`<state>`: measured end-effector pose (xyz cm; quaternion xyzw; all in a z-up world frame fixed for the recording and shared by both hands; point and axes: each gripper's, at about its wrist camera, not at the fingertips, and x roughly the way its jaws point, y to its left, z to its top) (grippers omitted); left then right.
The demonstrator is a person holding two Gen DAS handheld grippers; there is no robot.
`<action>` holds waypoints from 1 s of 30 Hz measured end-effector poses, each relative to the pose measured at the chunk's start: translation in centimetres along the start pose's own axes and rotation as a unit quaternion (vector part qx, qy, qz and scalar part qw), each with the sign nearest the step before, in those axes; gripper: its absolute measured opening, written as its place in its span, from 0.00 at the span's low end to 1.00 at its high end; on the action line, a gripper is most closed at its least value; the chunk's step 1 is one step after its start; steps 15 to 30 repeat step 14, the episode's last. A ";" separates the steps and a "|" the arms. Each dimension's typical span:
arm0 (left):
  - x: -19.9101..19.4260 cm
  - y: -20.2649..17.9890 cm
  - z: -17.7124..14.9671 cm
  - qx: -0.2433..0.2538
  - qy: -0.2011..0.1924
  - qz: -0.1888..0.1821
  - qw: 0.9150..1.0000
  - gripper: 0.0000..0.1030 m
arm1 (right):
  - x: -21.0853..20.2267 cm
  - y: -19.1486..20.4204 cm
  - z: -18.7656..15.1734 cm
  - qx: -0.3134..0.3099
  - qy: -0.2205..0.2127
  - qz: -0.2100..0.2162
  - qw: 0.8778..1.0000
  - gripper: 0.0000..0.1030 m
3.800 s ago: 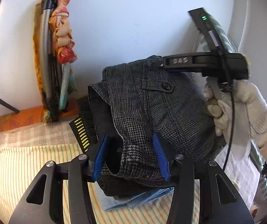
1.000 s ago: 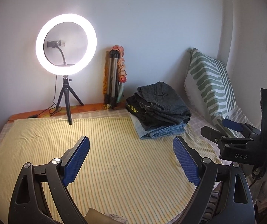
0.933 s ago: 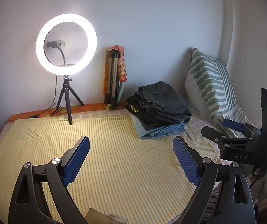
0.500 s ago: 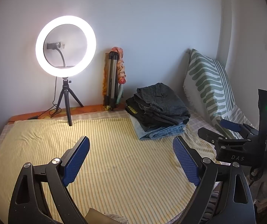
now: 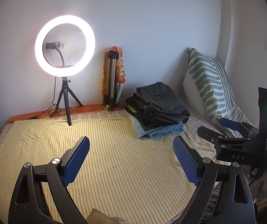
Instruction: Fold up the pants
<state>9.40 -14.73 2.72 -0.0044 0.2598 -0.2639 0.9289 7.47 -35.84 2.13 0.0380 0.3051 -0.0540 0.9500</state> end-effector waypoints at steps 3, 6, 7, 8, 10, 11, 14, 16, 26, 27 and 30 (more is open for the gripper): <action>0.1 -0.1 0.1 0.000 -0.001 -0.002 1.000 0.88 | 0.0 0.1 0.0 -0.001 0.001 0.002 1.000 1.00; 0.1 0.0 0.1 -0.001 -0.001 -0.002 1.000 0.88 | 0.2 0.4 0.1 -0.002 0.002 0.004 1.000 1.00; 0.1 0.0 0.1 -0.001 -0.001 -0.002 1.000 0.88 | 0.2 0.4 0.1 -0.002 0.002 0.005 1.000 1.00; 0.1 0.0 0.1 -0.001 -0.001 -0.002 1.000 0.88 | 0.3 0.5 0.1 -0.003 0.002 0.005 1.000 1.00; 0.1 0.0 0.1 -0.002 -0.002 -0.002 1.000 0.88 | 0.5 0.6 0.1 -0.004 0.004 0.006 1.000 1.00; 0.0 0.0 0.1 -0.001 -0.004 -0.004 1.000 0.88 | 0.6 0.6 0.1 -0.004 0.004 0.008 1.000 1.00; 0.1 0.2 0.1 -0.004 -0.003 -0.005 1.000 0.88 | 0.8 0.7 0.0 -0.005 0.005 0.009 1.000 1.00; 0.1 0.2 0.1 -0.004 -0.003 -0.005 1.000 0.88 | 0.8 0.7 0.0 -0.005 0.005 0.009 1.000 1.00; 0.1 0.2 0.1 -0.004 -0.003 -0.005 1.000 0.88 | 0.8 0.7 0.0 -0.005 0.005 0.009 1.000 1.00; 0.1 0.2 0.1 -0.004 -0.003 -0.005 1.000 0.88 | 0.8 0.7 0.0 -0.005 0.005 0.009 1.000 1.00; 0.1 0.2 0.1 -0.004 -0.003 -0.005 1.000 0.88 | 0.8 0.7 0.0 -0.005 0.005 0.009 1.000 1.00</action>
